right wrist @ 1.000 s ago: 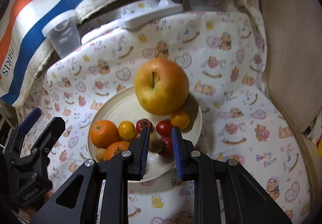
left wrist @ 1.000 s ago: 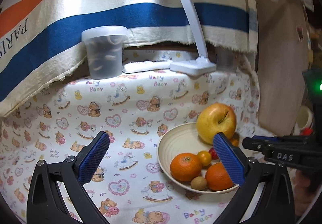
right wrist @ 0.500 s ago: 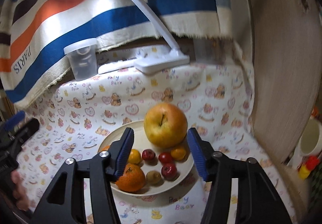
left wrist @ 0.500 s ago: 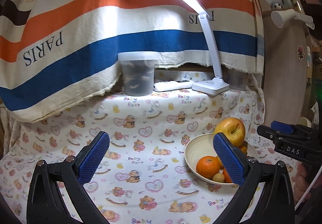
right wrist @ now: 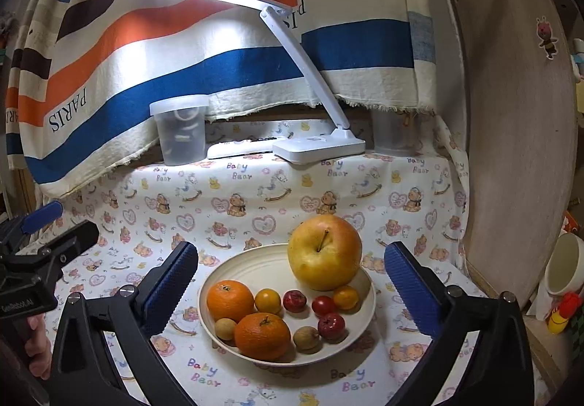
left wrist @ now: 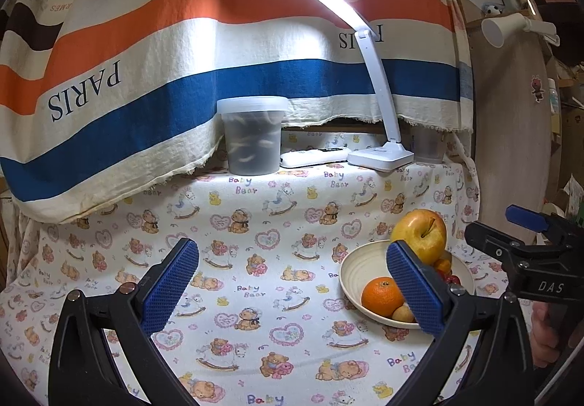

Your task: Organize fruits

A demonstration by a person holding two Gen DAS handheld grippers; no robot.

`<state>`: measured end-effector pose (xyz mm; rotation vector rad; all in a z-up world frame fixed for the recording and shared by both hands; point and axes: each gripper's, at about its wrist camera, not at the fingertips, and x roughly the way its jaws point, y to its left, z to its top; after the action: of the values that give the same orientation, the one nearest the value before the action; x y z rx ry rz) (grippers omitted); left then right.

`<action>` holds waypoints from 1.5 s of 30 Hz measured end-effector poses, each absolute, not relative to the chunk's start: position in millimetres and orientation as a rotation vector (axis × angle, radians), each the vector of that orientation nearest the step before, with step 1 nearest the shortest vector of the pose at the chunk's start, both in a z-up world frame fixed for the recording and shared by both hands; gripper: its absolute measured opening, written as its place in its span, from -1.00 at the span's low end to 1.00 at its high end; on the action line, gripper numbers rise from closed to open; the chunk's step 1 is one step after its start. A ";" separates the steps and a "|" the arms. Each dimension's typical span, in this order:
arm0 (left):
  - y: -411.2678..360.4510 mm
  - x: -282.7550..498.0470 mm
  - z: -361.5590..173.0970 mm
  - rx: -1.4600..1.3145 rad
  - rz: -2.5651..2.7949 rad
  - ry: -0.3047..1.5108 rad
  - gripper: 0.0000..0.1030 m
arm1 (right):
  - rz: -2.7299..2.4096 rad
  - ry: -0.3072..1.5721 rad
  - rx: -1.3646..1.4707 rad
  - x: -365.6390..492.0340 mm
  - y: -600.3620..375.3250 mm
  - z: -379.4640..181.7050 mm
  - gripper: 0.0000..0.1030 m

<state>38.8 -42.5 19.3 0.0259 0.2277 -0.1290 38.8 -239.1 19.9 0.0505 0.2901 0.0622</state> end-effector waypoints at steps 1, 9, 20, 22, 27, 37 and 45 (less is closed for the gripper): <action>-43.2 38.9 18.4 0.032 -0.129 0.228 0.99 | 0.063 0.297 0.051 39.6 -238.7 18.4 0.99; -47.0 38.1 9.9 0.042 -0.138 0.228 0.99 | 0.033 0.294 0.033 43.4 -236.3 7.6 0.99; -48.3 51.3 3.5 0.018 -0.154 0.312 0.99 | 0.007 0.294 -0.005 44.4 -229.3 5.4 0.99; -48.5 52.0 3.3 0.020 -0.158 0.314 0.99 | 0.006 0.293 -0.004 44.2 -229.9 5.3 0.99; -48.8 52.5 3.3 0.022 -0.161 0.315 0.99 | 0.009 0.293 -0.005 44.5 -230.3 5.1 0.99; -50.9 51.5 3.3 0.031 -0.166 0.312 0.99 | 0.007 0.293 -0.005 44.1 -230.2 5.2 0.99; -51.2 51.1 3.4 0.031 -0.165 0.312 0.99 | 0.008 0.293 -0.005 44.1 -230.5 5.2 0.99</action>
<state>51.1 -51.2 3.4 0.0310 0.3117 -0.1648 44.1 -230.5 5.2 -0.0052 0.2930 0.0083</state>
